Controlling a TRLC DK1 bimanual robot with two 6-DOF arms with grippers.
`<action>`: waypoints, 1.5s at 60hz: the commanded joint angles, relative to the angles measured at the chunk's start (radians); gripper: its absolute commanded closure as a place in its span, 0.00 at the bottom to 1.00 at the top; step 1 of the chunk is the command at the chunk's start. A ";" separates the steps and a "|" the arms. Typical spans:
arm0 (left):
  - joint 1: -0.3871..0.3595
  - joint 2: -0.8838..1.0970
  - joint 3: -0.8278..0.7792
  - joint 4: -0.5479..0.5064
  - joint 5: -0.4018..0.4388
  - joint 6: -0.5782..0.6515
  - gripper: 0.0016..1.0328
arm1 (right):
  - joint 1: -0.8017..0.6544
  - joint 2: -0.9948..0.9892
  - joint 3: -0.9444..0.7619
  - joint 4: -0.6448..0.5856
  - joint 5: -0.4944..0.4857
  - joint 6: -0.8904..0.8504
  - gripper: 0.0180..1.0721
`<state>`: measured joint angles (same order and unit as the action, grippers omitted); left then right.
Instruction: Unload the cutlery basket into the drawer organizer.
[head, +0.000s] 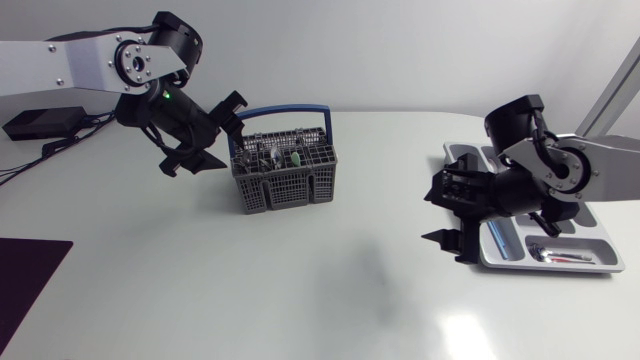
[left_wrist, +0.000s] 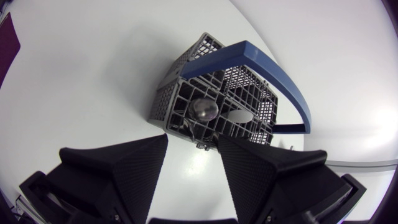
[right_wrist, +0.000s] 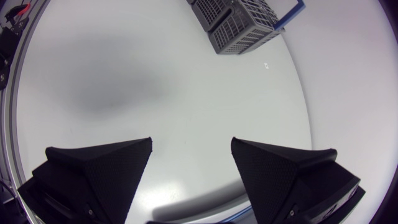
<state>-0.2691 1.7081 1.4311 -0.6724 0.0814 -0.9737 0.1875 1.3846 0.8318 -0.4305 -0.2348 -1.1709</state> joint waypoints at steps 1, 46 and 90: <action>0.008 0.024 0.002 -0.010 0.011 -0.026 0.44 | 0.044 0.010 -0.043 0.019 0.009 0.062 0.13; -0.001 0.139 0.094 -0.010 0.024 -0.023 0.69 | 0.230 0.093 -0.043 0.139 0.055 0.189 0.13; -0.005 0.159 0.101 -0.009 0.024 -0.020 0.96 | 0.365 0.180 0.073 0.168 0.095 0.274 0.13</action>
<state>-0.2695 1.8400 1.5051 -0.6750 0.1001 -0.9733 0.5365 1.5341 0.8722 -0.2745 -0.1486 -0.9306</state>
